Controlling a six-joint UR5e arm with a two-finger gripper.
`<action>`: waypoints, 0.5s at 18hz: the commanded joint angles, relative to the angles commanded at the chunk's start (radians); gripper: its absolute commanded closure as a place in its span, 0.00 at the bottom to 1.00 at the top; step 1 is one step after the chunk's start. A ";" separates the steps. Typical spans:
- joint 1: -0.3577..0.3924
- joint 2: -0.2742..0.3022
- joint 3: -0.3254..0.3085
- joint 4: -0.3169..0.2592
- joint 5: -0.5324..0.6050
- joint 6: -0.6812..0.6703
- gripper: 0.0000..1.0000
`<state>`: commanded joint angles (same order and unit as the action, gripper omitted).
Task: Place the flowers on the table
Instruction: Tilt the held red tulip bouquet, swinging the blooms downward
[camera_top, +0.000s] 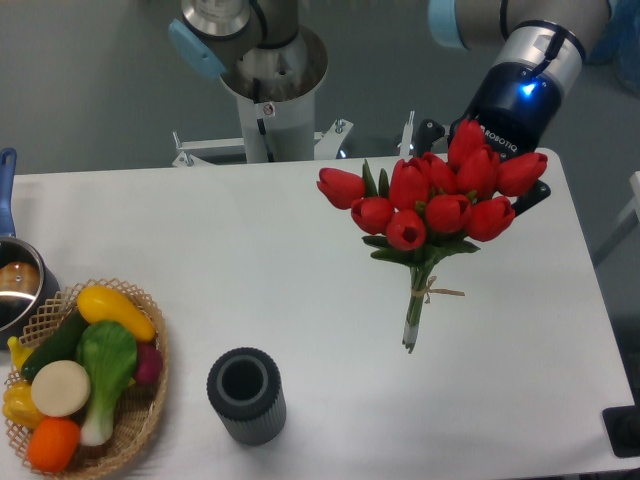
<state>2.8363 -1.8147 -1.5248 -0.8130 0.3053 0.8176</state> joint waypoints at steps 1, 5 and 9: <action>0.000 0.002 -0.005 0.000 0.000 0.000 0.63; 0.011 0.008 -0.006 -0.003 0.017 -0.003 0.63; 0.011 0.046 -0.009 -0.006 0.151 -0.006 0.63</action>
<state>2.8471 -1.7688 -1.5340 -0.8191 0.4567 0.8115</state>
